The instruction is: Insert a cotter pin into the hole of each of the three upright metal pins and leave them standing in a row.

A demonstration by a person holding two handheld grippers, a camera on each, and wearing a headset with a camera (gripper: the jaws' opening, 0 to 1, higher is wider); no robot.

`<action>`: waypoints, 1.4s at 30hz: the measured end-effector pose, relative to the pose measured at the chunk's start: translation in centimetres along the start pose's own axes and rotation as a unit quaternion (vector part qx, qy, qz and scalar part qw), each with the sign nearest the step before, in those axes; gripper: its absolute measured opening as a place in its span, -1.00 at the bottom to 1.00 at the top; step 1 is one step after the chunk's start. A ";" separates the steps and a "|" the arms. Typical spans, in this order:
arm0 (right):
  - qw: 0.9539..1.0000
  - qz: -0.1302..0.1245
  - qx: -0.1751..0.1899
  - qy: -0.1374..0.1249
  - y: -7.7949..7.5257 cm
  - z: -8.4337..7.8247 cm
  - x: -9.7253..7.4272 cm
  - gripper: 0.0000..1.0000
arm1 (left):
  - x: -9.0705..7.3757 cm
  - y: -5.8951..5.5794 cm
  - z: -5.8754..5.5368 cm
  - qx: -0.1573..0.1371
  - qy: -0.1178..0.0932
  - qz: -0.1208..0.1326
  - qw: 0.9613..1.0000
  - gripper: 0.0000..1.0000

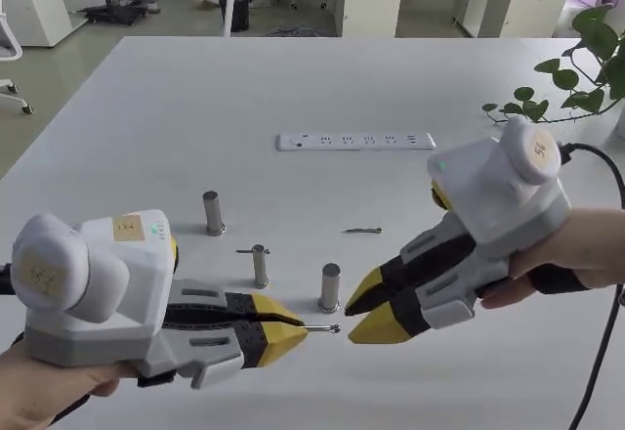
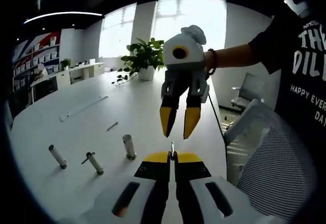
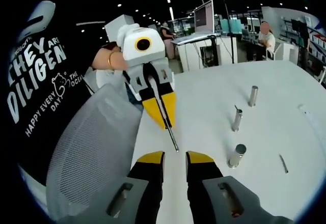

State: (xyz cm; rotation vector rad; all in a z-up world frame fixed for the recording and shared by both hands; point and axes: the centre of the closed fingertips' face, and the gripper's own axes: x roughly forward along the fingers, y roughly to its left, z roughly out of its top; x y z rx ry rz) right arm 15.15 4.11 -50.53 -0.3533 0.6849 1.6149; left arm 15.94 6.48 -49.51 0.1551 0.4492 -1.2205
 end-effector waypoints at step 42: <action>0.997 0.041 0.025 -0.062 1.1 0.8 0.6 -1.00 | -0.1 -1.3 1.7 -0.026 -0.048 -0.035 0.998 -1.00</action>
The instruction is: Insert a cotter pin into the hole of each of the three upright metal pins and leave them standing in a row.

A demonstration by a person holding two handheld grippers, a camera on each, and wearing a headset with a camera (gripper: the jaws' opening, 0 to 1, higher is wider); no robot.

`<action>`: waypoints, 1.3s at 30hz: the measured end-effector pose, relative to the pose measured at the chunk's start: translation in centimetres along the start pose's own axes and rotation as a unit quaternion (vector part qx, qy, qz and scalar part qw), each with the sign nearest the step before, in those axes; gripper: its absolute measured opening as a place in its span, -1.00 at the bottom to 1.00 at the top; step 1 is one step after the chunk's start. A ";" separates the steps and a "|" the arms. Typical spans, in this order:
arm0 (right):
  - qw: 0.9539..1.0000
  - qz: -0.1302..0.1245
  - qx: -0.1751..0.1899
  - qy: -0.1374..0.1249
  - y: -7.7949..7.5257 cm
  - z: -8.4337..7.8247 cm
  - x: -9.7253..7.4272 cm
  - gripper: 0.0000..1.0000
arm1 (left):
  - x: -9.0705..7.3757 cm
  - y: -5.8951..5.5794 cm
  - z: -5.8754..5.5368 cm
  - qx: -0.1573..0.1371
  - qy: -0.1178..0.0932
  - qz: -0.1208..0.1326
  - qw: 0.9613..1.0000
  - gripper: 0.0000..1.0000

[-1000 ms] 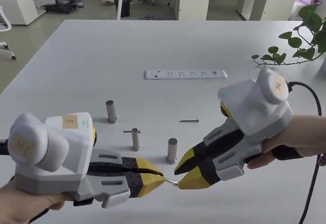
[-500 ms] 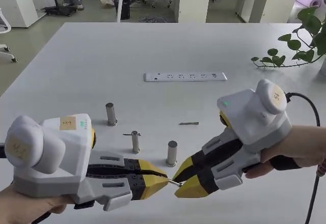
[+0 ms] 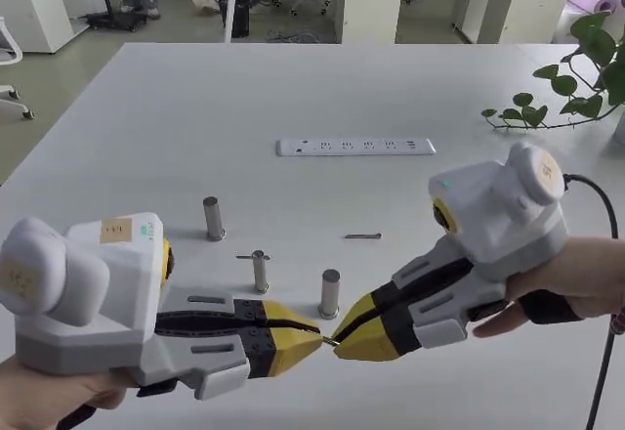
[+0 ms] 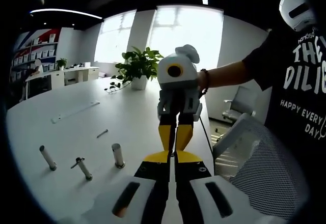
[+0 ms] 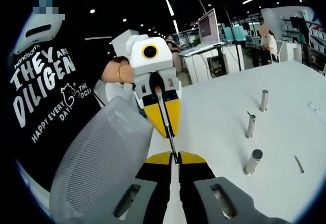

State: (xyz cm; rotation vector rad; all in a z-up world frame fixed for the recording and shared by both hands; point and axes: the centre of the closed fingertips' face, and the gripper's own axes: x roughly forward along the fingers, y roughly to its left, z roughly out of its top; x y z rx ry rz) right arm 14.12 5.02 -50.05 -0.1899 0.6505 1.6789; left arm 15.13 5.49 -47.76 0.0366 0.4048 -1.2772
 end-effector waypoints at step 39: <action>0.966 -0.140 -0.048 0.212 -7.5 -4.2 -2.8 -1.00 | 2.0 7.0 -3.4 0.036 0.040 0.163 0.985 -0.67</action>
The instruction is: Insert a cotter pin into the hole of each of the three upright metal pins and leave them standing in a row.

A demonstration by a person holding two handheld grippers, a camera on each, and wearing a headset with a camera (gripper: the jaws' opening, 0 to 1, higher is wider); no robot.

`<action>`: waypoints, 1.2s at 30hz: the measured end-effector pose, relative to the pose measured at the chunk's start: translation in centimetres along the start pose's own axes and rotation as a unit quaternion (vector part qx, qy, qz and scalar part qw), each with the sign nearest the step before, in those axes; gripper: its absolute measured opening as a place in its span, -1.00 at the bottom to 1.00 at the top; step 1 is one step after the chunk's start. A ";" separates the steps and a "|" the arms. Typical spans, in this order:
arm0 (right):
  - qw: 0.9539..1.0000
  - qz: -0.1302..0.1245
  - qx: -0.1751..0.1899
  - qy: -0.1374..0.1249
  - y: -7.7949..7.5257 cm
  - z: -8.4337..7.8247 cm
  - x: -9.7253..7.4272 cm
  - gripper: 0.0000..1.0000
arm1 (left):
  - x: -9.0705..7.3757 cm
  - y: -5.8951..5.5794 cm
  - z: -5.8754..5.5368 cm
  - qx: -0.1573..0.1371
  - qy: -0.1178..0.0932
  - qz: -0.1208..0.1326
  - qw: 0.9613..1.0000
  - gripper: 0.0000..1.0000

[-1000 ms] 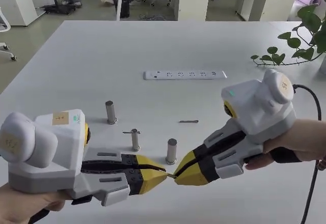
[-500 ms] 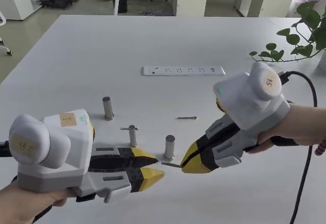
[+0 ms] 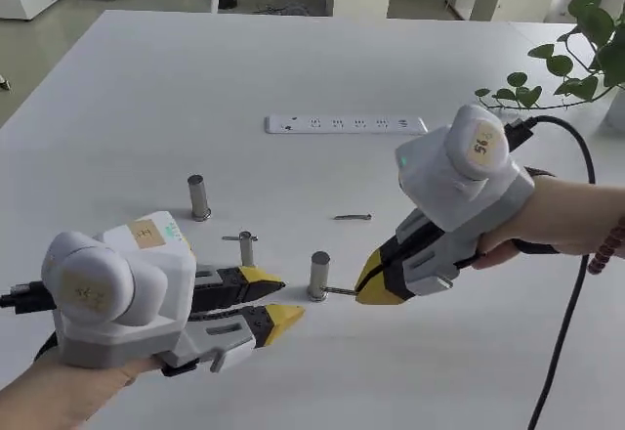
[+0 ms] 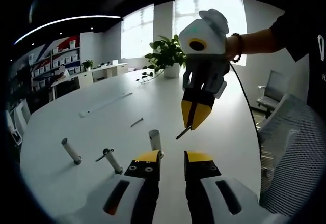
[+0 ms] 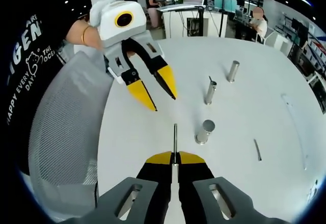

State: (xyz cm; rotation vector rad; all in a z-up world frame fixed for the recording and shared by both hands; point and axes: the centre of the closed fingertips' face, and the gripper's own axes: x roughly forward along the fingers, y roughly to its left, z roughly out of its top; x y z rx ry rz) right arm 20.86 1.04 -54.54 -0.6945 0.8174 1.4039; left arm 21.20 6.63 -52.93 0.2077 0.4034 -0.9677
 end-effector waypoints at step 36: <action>0.998 -0.046 0.014 0.039 -4.8 -1.8 0.3 -1.00 | 6.8 2.4 -1.9 -0.038 0.026 0.068 0.997 -0.67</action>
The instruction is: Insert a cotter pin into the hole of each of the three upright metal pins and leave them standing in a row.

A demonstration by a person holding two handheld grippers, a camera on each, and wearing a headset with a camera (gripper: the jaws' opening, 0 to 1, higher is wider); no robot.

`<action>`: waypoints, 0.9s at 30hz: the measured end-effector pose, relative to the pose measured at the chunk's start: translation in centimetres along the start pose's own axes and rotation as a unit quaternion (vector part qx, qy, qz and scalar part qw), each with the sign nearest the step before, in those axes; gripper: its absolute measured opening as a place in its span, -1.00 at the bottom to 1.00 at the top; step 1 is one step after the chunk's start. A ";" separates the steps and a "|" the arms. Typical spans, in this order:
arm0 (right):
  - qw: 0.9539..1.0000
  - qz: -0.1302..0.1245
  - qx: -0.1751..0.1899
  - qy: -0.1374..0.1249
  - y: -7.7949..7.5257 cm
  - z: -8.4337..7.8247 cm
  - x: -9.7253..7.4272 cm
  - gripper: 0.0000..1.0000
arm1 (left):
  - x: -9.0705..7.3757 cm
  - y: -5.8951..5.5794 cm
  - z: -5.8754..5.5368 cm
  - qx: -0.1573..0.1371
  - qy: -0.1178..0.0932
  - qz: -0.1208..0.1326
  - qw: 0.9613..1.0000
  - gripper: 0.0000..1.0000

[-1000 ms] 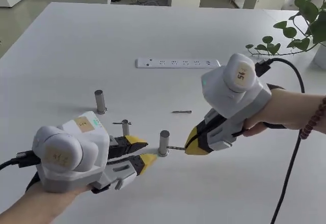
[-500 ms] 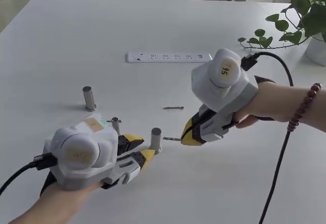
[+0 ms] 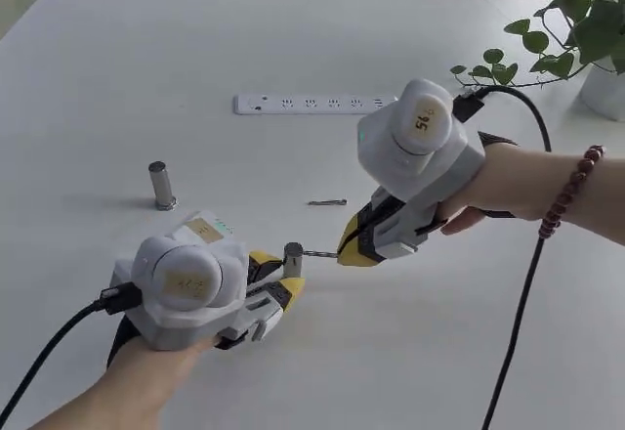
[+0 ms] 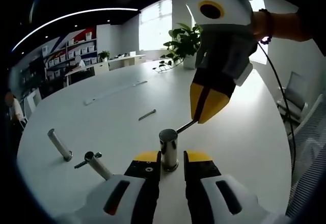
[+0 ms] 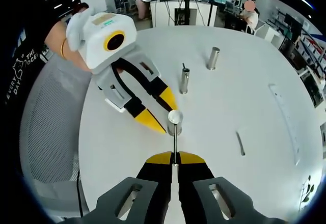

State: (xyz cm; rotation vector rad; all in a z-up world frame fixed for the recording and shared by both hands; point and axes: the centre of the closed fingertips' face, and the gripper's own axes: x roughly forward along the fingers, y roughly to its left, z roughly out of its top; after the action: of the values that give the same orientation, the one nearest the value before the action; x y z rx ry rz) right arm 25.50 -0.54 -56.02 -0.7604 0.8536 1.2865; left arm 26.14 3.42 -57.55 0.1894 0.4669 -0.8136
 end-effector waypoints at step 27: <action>1.000 0.001 -0.025 0.006 0.8 2.0 1.0 -1.00 | 0.8 0.5 -0.5 -0.020 0.000 0.014 1.000 -0.77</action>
State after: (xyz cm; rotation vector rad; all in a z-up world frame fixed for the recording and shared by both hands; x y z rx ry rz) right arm 25.00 1.74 -55.92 -0.8071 0.8343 1.3103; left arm 26.79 3.39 -58.32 0.1591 0.4780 -0.7761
